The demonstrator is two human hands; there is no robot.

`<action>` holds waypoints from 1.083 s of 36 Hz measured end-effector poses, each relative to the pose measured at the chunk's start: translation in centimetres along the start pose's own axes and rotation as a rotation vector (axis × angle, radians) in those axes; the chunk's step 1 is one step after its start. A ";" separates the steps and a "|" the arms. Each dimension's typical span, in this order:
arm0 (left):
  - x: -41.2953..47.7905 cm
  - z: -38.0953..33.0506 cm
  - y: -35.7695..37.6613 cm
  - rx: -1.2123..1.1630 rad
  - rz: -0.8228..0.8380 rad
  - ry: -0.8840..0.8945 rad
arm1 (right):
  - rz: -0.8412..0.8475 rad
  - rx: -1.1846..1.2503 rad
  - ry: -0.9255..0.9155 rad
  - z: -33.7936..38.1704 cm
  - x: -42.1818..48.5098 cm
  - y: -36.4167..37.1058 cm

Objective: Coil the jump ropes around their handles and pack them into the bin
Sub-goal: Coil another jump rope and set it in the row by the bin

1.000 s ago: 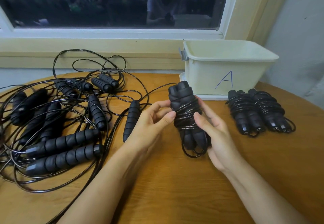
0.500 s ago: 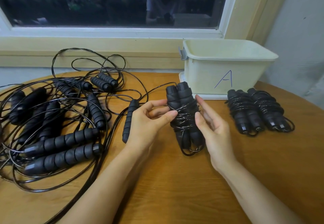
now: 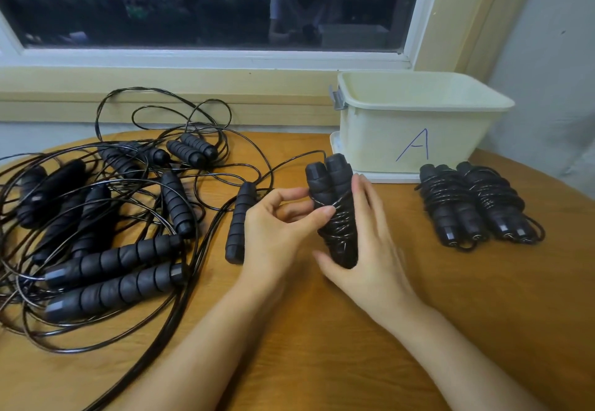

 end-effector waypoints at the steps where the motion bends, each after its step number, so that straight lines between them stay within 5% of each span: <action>1: -0.1 0.1 0.1 0.003 0.004 -0.002 | -0.015 -0.054 0.008 0.0 0.0 0.0; 8: -0.5 0.1 0.7 -0.024 0.071 -0.034 | -0.215 -0.281 -0.034 0.2 0.4 -1.2; 29: 1.1 0.7 -0.7 -0.071 0.156 -0.130 | -0.159 0.310 -0.005 -0.7 0.7 -1.7; 39: 1.1 0.8 -0.5 -0.183 0.144 -0.234 | -0.076 0.274 -0.024 -1.3 1.0 -1.1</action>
Point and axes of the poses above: each hand's wrist, its own x-axis towards the middle knuckle, its own y-axis out of the palm, z = x × y, the point moved 4 cm from there along x, towards the middle knuckle, and after that the axes turned 11 degrees about -x, right-handed, at the moved point
